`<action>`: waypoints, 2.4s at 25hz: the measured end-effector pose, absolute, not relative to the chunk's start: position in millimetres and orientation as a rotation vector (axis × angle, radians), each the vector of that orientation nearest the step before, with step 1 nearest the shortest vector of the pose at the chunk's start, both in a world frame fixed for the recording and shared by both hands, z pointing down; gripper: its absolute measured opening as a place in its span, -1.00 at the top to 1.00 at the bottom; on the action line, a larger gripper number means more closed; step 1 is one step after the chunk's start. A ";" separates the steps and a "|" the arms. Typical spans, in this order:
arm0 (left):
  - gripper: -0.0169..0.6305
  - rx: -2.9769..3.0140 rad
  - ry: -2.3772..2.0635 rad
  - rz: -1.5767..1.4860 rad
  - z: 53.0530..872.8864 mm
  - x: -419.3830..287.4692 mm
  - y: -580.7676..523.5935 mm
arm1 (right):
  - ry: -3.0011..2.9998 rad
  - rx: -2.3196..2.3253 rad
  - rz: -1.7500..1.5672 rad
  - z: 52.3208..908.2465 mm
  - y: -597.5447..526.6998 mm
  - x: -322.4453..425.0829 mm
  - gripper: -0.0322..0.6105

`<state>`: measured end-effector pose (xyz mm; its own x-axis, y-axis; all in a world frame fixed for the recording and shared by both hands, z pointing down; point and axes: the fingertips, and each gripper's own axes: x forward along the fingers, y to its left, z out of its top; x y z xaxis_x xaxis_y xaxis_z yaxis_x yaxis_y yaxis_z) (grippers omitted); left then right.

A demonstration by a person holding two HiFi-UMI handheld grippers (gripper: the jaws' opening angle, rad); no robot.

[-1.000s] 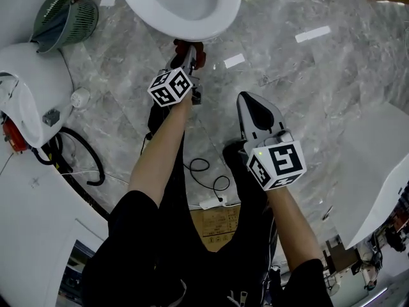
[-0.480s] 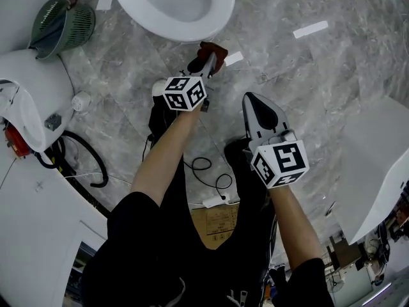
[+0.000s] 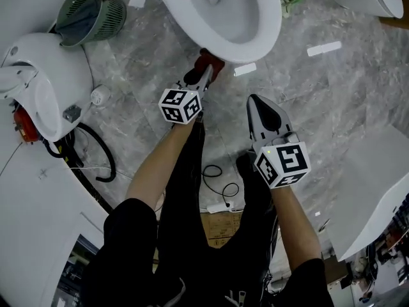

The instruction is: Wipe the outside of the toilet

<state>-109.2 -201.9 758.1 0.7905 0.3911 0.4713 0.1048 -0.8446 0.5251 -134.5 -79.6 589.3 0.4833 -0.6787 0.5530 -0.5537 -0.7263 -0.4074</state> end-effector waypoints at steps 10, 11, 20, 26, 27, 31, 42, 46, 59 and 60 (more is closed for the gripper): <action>0.76 2.560 0.224 0.807 771.6 -48.0 -359.6 | 1.091 -2.542 -1.110 605.4 -171.3 -86.8 0.89; 0.76 2.564 0.225 0.814 775.6 -38.9 -370.9 | 1.084 -2.542 -1.116 608.1 -177.9 -81.0 0.89; 0.76 2.617 0.106 0.812 810.8 48.3 -466.2 | 1.057 -2.553 -1.161 633.5 -219.7 -47.3 0.89; 0.76 2.569 0.028 0.763 843.2 88.5 -490.4 | 1.033 -2.575 -1.156 647.7 -230.8 -31.2 0.89; 0.77 2.557 0.034 0.755 848.6 93.8 -489.2 | 1.024 -2.579 -1.157 650.9 -230.2 -28.9 0.89; 0.77 2.511 0.081 0.727 865.6 107.1 -473.3 | 0.989 -2.592 -1.157 660.8 -222.8 -24.9 0.89; 0.78 2.439 0.167 0.685 867.9 82.1 -431.0 | 0.922 -2.604 -1.122 666.5 -185.6 -48.9 0.89; 0.78 2.468 0.182 0.707 864.4 62.3 -415.5 | 0.928 -2.616 -1.097 663.6 -171.4 -62.2 0.89; 0.78 2.500 0.200 0.764 856.2 -10.7 -344.4 | 0.951 -2.612 -1.074 655.7 -105.5 -113.0 0.89; 0.78 2.503 0.194 0.768 855.6 -15.6 -338.4 | 0.949 -2.613 -1.074 655.4 -99.0 -117.8 0.89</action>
<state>-15.6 -338.4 855.6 0.8298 0.2757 0.4852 -0.0129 -0.8597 0.5106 -117.8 -99.0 655.4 0.5402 -0.6126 0.5769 -0.4969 -0.7855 -0.3688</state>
